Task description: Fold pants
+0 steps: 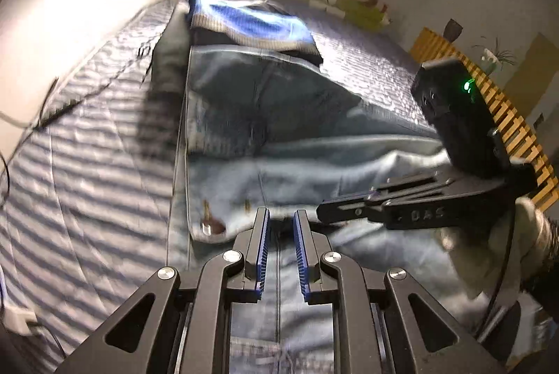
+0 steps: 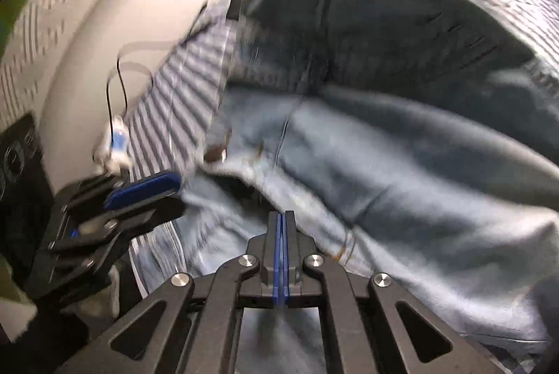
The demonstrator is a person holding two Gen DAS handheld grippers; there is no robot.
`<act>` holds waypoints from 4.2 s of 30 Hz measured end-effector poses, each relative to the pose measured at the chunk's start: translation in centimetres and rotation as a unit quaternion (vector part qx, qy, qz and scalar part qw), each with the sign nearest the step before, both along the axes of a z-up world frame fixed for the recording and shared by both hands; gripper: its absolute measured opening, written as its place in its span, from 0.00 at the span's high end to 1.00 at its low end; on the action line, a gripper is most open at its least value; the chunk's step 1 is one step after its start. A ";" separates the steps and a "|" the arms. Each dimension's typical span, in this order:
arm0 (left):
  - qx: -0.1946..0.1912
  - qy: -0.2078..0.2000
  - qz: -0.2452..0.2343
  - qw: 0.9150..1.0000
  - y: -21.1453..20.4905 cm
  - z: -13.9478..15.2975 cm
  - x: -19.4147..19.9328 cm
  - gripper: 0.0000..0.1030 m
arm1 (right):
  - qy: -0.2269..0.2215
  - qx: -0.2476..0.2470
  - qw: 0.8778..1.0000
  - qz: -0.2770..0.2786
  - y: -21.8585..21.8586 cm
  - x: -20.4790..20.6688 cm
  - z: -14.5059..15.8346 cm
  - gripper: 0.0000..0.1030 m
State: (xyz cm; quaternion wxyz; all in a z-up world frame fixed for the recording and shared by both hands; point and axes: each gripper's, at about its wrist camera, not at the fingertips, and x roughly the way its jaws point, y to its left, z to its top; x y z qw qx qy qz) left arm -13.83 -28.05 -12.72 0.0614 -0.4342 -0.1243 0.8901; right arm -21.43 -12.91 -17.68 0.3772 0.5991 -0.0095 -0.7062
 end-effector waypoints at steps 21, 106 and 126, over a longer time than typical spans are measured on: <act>-0.031 0.012 -0.007 0.999 3.0 7.2 4.5 0.84 | 0.269 -0.075 0.930 -0.239 28.2 16.2 12.0 0.32; 0.020 0.076 -0.008 0.997 13.3 15.6 1.0 0.66 | 0.216 0.163 0.861 -0.431 60.6 19.2 13.1 0.74; -0.063 0.039 0.148 0.986 -4.0 13.4 -4.3 0.65 | 0.310 0.196 0.897 -0.247 46.1 8.6 18.9 0.74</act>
